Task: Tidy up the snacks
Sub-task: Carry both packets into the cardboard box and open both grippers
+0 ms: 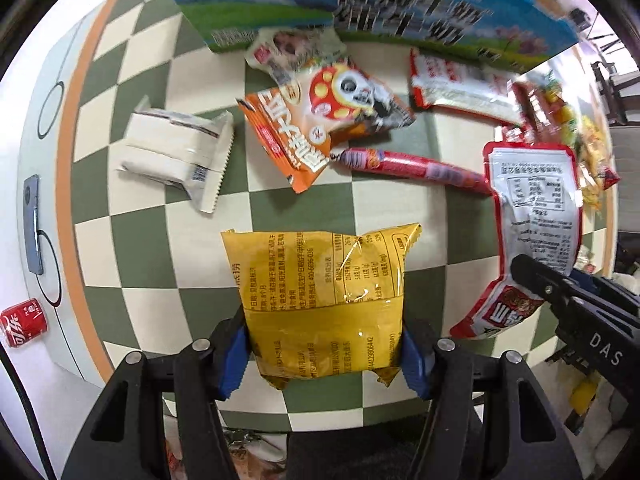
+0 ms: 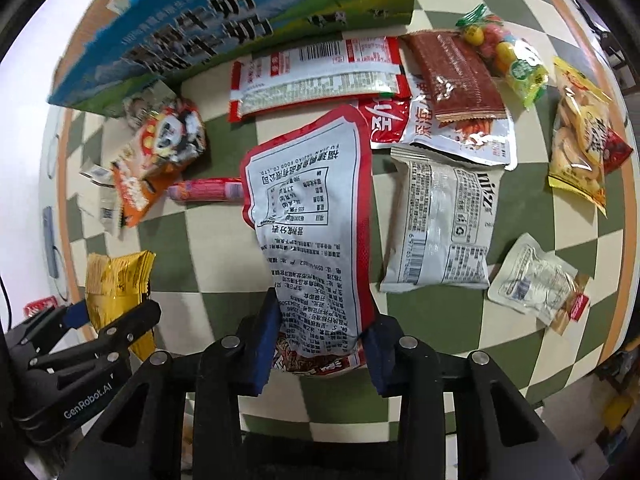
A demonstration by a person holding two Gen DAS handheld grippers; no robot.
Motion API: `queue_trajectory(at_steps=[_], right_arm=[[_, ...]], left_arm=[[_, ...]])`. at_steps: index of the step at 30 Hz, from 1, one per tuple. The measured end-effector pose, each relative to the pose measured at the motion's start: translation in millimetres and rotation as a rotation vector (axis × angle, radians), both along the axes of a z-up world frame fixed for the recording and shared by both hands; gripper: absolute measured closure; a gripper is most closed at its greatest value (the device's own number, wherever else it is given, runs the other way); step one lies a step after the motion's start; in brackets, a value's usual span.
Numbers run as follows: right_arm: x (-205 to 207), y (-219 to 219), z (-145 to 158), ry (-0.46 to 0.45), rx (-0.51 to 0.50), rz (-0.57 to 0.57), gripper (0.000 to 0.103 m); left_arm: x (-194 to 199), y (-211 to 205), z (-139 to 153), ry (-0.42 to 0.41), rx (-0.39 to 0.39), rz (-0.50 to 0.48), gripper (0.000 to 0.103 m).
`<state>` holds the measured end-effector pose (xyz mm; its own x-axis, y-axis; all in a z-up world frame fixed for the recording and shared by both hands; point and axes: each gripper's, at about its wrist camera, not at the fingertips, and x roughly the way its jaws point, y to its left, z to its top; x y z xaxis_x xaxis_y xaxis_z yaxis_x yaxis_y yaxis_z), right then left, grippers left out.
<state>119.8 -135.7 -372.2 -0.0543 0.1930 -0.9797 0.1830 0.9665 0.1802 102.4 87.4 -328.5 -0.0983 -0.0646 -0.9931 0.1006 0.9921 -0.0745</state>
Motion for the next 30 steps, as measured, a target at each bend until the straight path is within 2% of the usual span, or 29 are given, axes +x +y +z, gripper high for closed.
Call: queue_trajectory(at_steps=[3, 6, 8, 10, 14, 17, 21, 25, 30], right_arm=[[-4, -1, 21, -0.031, 0.038, -0.03, 0.064], [-9, -6, 49, -0.074, 0.089, -0.056, 0.064], [-14, -15, 71, -0.105, 0.127, -0.067, 0.064], [-12, -19, 97, -0.146, 0.157, -0.07, 0.064], [16, -30, 148, -0.218, 0.199, -0.047, 0.064], [67, -25, 167, -0.259, 0.213, -0.018, 0.064], [142, -29, 168, -0.285, 0.161, 0.02, 0.064], [214, -32, 144, -0.259, 0.147, 0.044, 0.064], [286, -32, 99, -0.205, 0.13, 0.086, 0.064]], left_arm=[[-4, 3, 30, -0.047, -0.017, 0.0, 0.043], [-5, 9, 72, -0.11, -0.056, 0.013, 0.043], [7, -5, 88, -0.146, -0.077, 0.021, 0.043], [31, -14, 114, -0.177, -0.109, 0.027, 0.043], [109, -40, 142, -0.195, -0.157, 0.04, 0.043], [166, -46, 144, -0.207, -0.142, 0.07, 0.043], [238, -49, 132, -0.182, -0.147, 0.117, 0.043], [302, -56, 100, -0.146, -0.142, 0.146, 0.043], [341, -63, 58, -0.077, -0.141, 0.161, 0.043]])
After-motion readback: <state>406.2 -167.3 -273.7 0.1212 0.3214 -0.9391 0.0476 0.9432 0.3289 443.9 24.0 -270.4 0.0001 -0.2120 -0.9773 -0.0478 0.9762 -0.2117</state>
